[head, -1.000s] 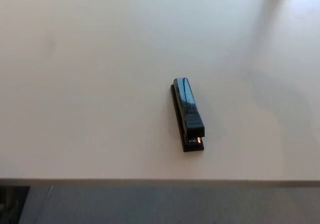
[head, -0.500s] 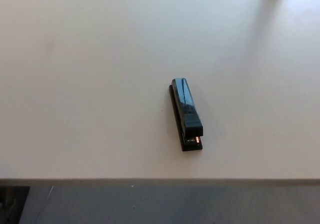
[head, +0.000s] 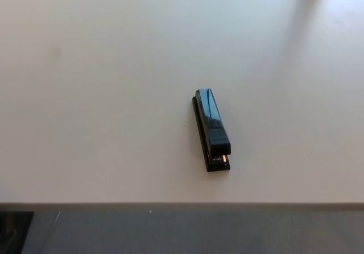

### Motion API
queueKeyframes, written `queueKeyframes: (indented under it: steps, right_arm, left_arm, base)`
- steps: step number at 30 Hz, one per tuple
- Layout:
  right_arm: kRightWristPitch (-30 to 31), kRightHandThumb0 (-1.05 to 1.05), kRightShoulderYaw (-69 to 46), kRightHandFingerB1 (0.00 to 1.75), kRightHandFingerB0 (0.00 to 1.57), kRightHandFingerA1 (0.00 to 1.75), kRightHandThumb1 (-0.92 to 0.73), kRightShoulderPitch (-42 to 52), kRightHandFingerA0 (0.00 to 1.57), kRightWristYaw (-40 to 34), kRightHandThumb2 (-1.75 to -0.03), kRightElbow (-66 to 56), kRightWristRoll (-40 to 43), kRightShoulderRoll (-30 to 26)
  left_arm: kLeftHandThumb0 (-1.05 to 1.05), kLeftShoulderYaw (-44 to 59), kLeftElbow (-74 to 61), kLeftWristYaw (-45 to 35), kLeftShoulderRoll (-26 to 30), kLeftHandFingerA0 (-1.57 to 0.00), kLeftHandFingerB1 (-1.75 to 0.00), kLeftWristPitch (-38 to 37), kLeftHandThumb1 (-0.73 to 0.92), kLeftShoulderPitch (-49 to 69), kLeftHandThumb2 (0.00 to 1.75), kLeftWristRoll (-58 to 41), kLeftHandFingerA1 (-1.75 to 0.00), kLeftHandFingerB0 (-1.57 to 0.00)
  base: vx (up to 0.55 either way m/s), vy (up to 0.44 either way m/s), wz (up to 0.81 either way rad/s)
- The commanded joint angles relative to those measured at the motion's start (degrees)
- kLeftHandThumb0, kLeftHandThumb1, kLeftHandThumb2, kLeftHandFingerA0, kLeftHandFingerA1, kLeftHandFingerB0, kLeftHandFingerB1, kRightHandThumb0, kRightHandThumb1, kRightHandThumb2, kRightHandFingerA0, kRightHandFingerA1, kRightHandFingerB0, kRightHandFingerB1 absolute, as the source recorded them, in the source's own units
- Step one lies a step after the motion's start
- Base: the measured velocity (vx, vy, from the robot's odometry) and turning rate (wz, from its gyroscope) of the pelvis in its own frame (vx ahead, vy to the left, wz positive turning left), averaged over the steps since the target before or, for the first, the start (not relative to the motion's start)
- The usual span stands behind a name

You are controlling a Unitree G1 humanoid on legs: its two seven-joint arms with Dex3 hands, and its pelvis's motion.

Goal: The robot uses its right hand to press on the stapler that is in the middle of the desk

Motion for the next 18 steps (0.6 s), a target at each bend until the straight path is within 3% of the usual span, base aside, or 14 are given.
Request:
queueKeyframes:
  steps: [1,4,5,7,8,10,11,12,13,14,15,16,18]
  right_arm:
    - [4.71,-0.24,11.31,0.51,0.65,0.72,-0.76,-2.25,1.03,0.32,-0.63,4.49,-9.33,2.87]
    - [8.0,-0.26,14.42,0.56,0.62,0.84,-0.8,-4.62,1.01,3.37,-0.63,5.31,-9.03,3.73]
    - [7.9,-0.26,16.93,0.5,0.52,0.81,-0.77,-6.03,1.02,2.64,-0.62,5.23,-10.42,4.49]
    - [7.0,-0.26,20.41,0.56,0.56,0.88,-0.76,-7.95,1.01,2.89,-0.61,5.01,-12.32,5.48]
    - [6.43,-0.24,22.16,0.47,0.48,0.78,-0.75,-9.08,1.01,2.91,-0.61,4.91,-13.03,6.18]
    - [5.66,-0.27,24.12,0.51,0.48,0.76,-0.75,-10.55,0.98,2.82,-0.62,4.77,-13.47,7.26]
    - [5.2,-0.26,24.87,0.57,0.59,0.78,-0.72,-10.76,0.96,2.44,-0.61,4.74,-13.73,7.38]
    - [4.36,-0.26,25.88,0.75,0.7,0.75,-0.7,-11.5,1.0,1.71,-0.61,4.46,-14.48,8.01]
    - [3.69,-0.3,27.05,0.64,0.74,0.7,-0.69,-12.8,1.05,1.48,-0.6,4.17,-15.01,8.84]
    - [3.4,-0.3,27.77,0.55,0.72,0.69,-0.7,-13.28,0.99,1.32,-0.61,4.01,-15.4,9.16]
    - [2.9,-0.28,28.08,0.47,0.58,0.67,-0.75,-13.81,0.9,1.47,-0.62,3.72,-15.31,9.77]
    - [2.96,-0.31,26.97,0.42,0.49,0.63,-0.75,-14.34,0.85,2.38,-0.62,3.62,-13.76,10.53]
    - [3.27,-0.31,25.95,0.42,0.49,0.63,-0.75,-14.55,0.85,2.61,-0.62,3.73,-12.85,10.84]
  left_arm:
    - [-0.46,0.24,0.79,-0.65,2.2,-0.02,-0.25,1.71,0.92,1.26,0.93,-0.16,-0.29,-0.02]
    - [-0.46,0.32,0.7,-0.57,2.23,-0.02,-0.24,2.35,0.92,1.2,0.94,-0.31,-0.26,-0.02]
    - [-0.45,0.39,0.71,-0.88,2.18,-0.02,-0.24,1.85,0.92,1.46,0.94,-0.42,-0.26,-0.02]
    - [-0.45,0.44,0.69,-0.57,2.19,0.0,-0.26,2.27,0.91,1.33,0.97,-0.48,-0.29,0.0]
    - [-0.46,0.36,0.6,-0.48,2.22,-0.01,-0.24,2.2,0.92,1.39,0.94,-0.39,-0.26,-0.01]
    - [-0.46,0.3,0.31,-0.92,2.21,-0.01,-0.24,2.22,0.92,1.55,0.95,-0.48,-0.25,-0.01]
    - [-0.46,0.26,0.24,-0.98,2.13,-0.01,-0.24,2.09,0.92,1.65,0.96,-0.48,-0.25,-0.01]
    - [-0.46,0.26,0.27,-1.1,2.16,-0.01,-0.23,2.01,0.92,1.57,0.96,-0.49,-0.24,-0.01]
    - [-0.45,0.32,0.74,-1.2,2.26,-0.01,-0.23,2.28,0.92,1.16,0.96,-0.53,-0.24,-0.01]
    - [-0.45,0.35,0.8,-1.08,2.27,-0.01,-0.24,2.34,0.92,1.06,0.96,-0.54,-0.23,-0.01]
    - [-0.46,0.36,0.69,-0.9,2.26,-0.02,-0.24,2.24,0.92,1.05,0.95,-0.53,-0.25,-0.01]
    - [-0.46,0.31,0.7,-0.94,2.29,-0.02,-0.24,2.2,0.92,1.02,0.95,-0.48,-0.27,-0.01]
    - [-0.46,0.12,0.7,-0.94,2.2,-0.02,-0.24,2.21,0.92,0.85,0.95,-0.32,-0.27,-0.01]
  base:
    - [0.0,0.0,0.0]
    - [0.0,0.0,0.0]
    - [0.0,0.0,0.0]
    - [0.0,0.0,0.0]
    - [0.0,0.0,0.0]
    - [0.0,0.0,0.0]
    - [0.0,0.0,0.0]
    - [0.0,0.0,0.0]
    - [0.0,0.0,0.0]
    - [0.0,0.0,0.0]
    - [0.0,0.0,0.0]
    - [0.0,0.0,0.0]
    - [0.0,0.0,0.0]
